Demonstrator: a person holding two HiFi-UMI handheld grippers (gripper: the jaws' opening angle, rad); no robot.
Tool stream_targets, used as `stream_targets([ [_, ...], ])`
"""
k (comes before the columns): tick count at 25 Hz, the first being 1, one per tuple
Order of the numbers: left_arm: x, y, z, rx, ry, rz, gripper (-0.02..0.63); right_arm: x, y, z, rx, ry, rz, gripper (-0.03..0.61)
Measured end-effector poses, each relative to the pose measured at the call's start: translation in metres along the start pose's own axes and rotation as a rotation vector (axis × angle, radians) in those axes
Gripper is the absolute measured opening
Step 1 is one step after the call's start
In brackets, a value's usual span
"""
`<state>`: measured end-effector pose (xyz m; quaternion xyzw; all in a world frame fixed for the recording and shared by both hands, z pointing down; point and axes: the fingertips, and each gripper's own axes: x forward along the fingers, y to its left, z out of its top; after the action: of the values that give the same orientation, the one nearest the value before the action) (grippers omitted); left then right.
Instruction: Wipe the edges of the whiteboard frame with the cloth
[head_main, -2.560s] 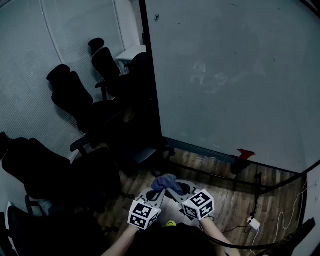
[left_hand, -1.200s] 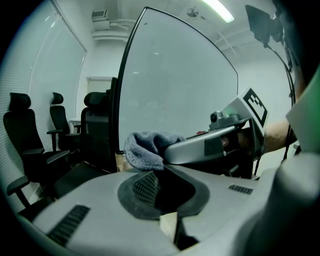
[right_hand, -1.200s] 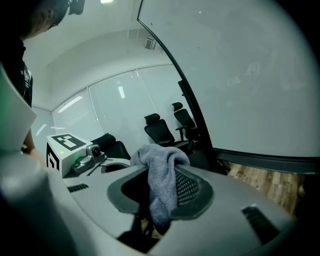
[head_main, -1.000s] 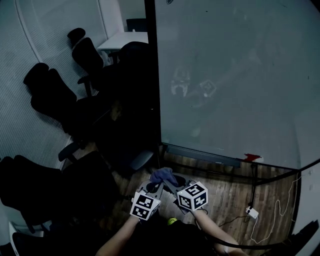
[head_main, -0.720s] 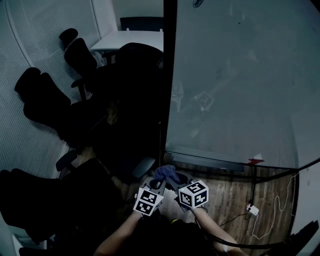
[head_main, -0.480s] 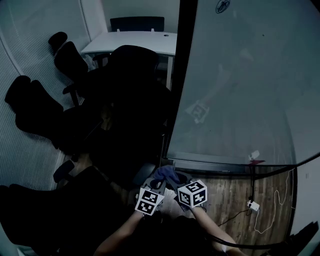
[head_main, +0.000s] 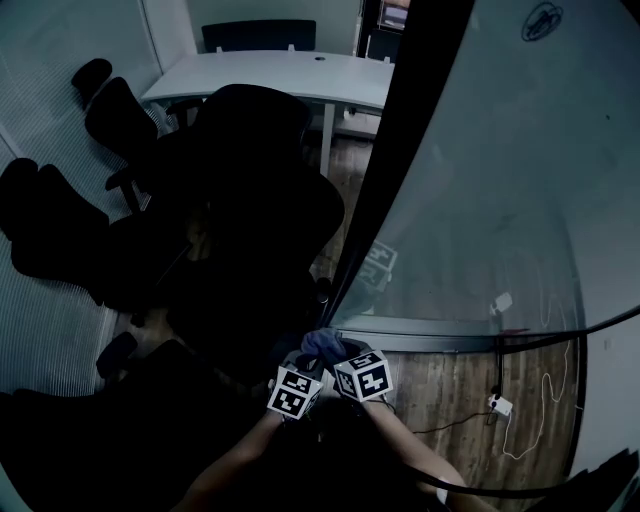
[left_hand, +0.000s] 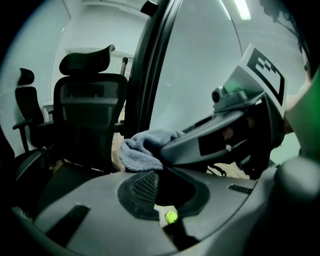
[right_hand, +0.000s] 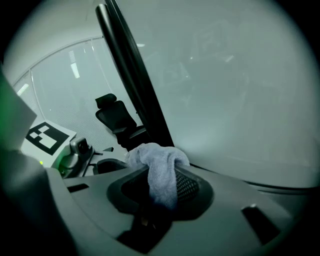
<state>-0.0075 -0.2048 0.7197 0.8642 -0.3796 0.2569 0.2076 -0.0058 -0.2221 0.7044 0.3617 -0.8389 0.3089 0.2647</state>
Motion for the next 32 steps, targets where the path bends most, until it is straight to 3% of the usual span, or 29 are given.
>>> stream_targets([
  [5, 0.017, 0.012, -0.009, -0.012, 0.038, 0.024, 0.015, 0.016, -0.011, 0.0, 0.037, 0.036, 0.02, 0.095],
  [16, 0.015, 0.026, 0.003, 0.0, 0.056, 0.035, 0.015, 0.026, -0.014, 0.011, 0.242, -0.019, 0.069, 0.095],
  [32, 0.007, 0.024, 0.031, 0.064, 0.004, 0.029, 0.015, 0.006, -0.014, 0.034, 0.225, -0.104, 0.017, 0.095],
])
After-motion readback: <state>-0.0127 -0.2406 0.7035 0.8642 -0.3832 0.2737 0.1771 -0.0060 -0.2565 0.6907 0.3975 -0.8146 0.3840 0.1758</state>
